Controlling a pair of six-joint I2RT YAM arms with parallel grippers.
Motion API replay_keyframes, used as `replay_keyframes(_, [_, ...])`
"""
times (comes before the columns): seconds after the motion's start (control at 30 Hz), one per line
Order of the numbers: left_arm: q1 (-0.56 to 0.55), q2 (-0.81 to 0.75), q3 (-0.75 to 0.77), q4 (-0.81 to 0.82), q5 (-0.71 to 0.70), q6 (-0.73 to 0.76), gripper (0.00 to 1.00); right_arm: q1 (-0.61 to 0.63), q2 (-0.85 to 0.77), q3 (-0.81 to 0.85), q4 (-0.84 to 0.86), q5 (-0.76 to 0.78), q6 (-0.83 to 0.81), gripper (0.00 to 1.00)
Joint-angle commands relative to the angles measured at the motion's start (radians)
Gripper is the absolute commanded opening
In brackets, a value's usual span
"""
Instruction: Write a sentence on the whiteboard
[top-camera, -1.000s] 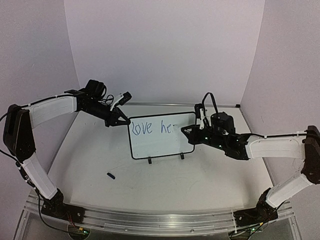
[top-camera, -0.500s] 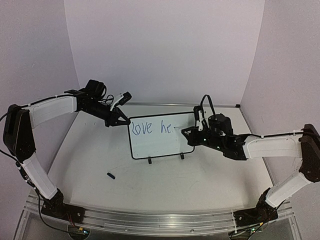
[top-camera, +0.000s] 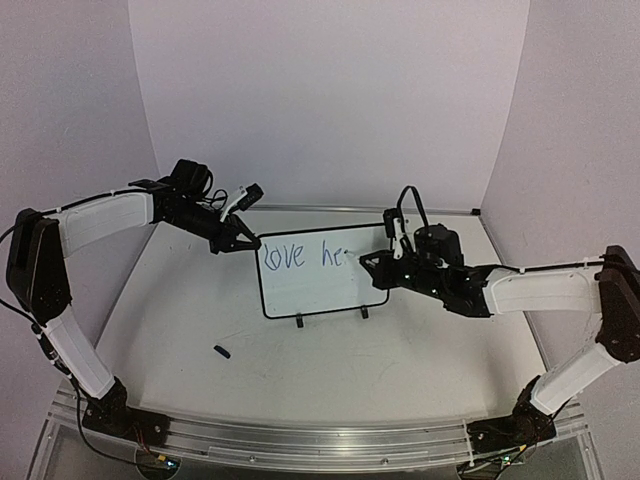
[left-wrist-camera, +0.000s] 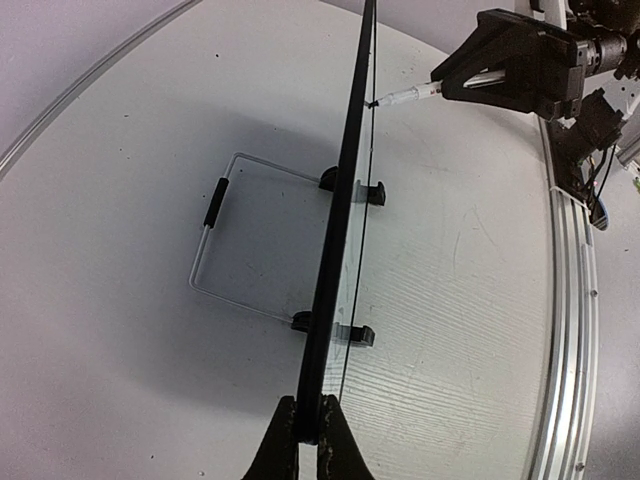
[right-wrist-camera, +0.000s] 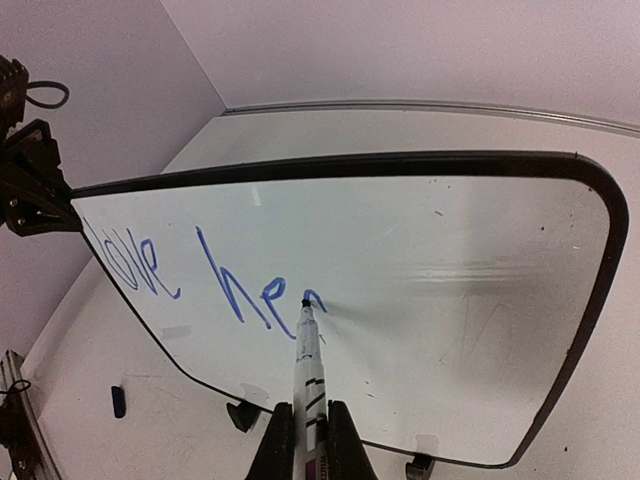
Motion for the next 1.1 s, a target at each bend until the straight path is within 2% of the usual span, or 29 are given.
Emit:
replay_keyframes(0.0, [0.008, -0.033, 0.004, 0.02, -0.051, 0.04, 0.0, -0.004, 0.039, 0.031, 0.007, -0.022, -0.004, 0.0])
replay_keyframes(0.4, [0.008, -0.033, 0.004, 0.021, -0.051, 0.041, 0.0, -0.005, 0.024, -0.024, -0.002, 0.011, 0.022, 0.0])
replay_keyframes(1.07, [0.007, -0.035, 0.003, 0.019, -0.051, 0.041, 0.0, -0.005, -0.042, 0.015, -0.002, 0.046, -0.003, 0.0])
